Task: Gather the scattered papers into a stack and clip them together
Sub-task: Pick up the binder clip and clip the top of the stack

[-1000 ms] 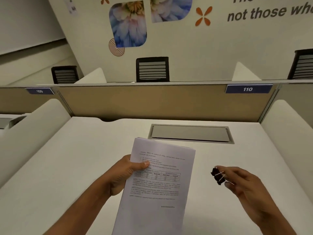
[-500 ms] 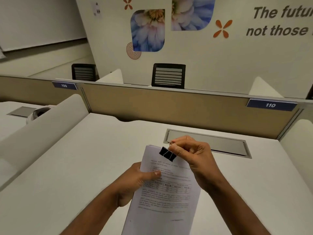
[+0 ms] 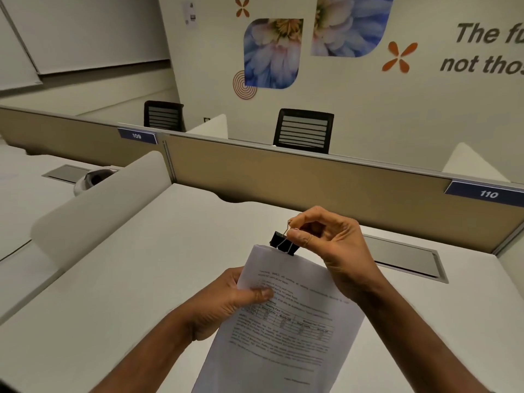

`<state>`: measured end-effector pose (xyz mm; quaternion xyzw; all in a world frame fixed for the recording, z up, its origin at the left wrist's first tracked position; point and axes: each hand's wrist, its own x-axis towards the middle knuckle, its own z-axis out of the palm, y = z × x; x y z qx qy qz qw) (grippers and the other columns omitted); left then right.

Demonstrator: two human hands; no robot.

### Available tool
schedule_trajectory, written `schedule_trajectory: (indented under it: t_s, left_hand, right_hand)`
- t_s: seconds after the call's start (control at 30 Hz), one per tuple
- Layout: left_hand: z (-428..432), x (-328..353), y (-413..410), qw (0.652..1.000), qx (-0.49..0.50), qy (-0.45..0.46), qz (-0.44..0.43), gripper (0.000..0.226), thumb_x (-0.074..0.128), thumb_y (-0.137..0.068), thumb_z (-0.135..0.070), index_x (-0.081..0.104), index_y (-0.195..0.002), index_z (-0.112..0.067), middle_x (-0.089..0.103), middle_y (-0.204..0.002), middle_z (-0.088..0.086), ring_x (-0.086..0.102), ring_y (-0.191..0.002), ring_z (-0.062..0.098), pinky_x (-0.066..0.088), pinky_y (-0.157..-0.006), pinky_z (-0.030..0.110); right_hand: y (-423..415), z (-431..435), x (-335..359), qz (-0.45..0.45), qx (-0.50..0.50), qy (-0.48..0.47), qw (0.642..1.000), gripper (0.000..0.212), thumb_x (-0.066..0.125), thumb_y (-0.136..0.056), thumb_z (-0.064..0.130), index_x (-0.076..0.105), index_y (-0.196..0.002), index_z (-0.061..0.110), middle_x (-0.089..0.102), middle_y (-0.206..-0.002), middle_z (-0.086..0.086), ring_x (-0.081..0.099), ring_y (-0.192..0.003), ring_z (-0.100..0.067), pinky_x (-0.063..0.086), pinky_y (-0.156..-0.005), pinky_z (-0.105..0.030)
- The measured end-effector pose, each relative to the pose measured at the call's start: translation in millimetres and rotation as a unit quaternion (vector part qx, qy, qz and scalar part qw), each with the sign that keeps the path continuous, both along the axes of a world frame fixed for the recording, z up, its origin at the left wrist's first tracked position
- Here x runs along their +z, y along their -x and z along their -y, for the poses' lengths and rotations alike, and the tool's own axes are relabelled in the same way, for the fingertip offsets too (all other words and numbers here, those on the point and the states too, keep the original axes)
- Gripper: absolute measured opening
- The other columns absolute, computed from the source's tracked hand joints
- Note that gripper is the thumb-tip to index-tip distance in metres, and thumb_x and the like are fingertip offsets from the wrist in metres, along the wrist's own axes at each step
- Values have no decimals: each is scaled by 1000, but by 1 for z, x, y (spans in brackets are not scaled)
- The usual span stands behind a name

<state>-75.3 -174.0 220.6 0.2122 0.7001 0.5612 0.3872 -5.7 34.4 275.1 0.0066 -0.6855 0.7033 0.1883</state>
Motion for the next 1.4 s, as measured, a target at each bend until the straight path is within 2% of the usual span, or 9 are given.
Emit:
schedule_trajectory:
  t_s: [0.13, 0.27, 0.5, 0.63, 0.8, 1.0, 1.07, 1.2, 1.4]
  left_hand:
    - [8, 2, 5, 1000, 12, -9, 4, 33, 70, -81, -39, 73, -113, -32, 79, -107, -2, 74, -97, 20, 58, -80, 31]
    - [15, 6, 10, 999, 22, -33, 22, 25, 72, -87, -33, 77, -111, -30, 79, -112, 3, 74, -102, 25, 60, -85, 37]
    - [19, 7, 13, 999, 29, -29, 10, 26, 70, -84, -36, 78, -108, -36, 78, -111, 3, 73, -101, 26, 58, -90, 43]
    - [20, 8, 12, 999, 25, -29, 4, 29, 70, -83, -37, 77, -112, -34, 78, -114, 4, 70, -108, 33, 55, -97, 53]
    - [21, 8, 10, 999, 22, -28, 2, 25, 69, -83, -37, 78, -106, -40, 79, -109, -1, 74, -97, 20, 57, -87, 39]
    - [22, 9, 7, 999, 29, -28, 6, 23, 69, -80, -39, 79, -100, -44, 79, -105, -3, 74, -93, 18, 58, -82, 34]
    - [22, 10, 8, 999, 28, -29, 7, 22, 70, -81, -38, 79, -102, -41, 79, -105, -2, 74, -93, 19, 58, -83, 36]
    - [22, 12, 7, 999, 28, -27, 9, 23, 73, -84, -37, 75, -107, -32, 80, -101, -3, 75, -91, 18, 58, -78, 31]
    - [20, 11, 4, 999, 10, -30, 21, 23, 71, -89, -36, 76, -111, -31, 79, -111, 2, 75, -101, 23, 58, -82, 32]
  right_hand:
    - [5, 8, 6, -7, 20, 20, 1000, 12, 76, -81, -5, 71, -91, 1, 74, -86, -5, 70, -83, -18, 59, -78, -26]
    - [9, 13, 11, 2, 29, 5, 1000, 13, 78, -79, 0, 71, -90, 3, 74, -87, -6, 70, -83, -19, 60, -80, -29]
    - [14, 18, 18, -7, 21, 11, 1000, 18, 78, -79, -7, 72, -83, 10, 76, -86, -5, 72, -83, -18, 60, -78, -27]
    - [14, 19, 20, -1, 26, 11, 1000, 17, 80, -75, -2, 72, -78, 13, 76, -86, -7, 72, -86, -20, 60, -80, -30]
    - [12, 23, 18, 22, 29, -10, 999, 16, 79, -78, -3, 70, -80, 10, 76, -89, -10, 74, -92, -24, 61, -88, -38]
    - [11, 28, 18, 26, 28, -48, 998, 16, 83, -75, 8, 68, -76, 12, 76, -89, -9, 73, -96, -30, 60, -94, -53]
    - [11, 28, 17, 26, 30, -62, 997, 17, 83, -77, 8, 67, -75, 14, 76, -90, -9, 73, -94, -28, 60, -92, -51]
    - [12, 31, 16, 31, 31, -114, 993, 19, 81, -82, 11, 65, -74, 16, 75, -91, -6, 73, -93, -22, 61, -83, -38]
    - [13, 26, 12, 84, 39, -137, 986, 14, 77, -87, 16, 63, -84, 13, 75, -99, -6, 75, -92, -23, 64, -80, -37]
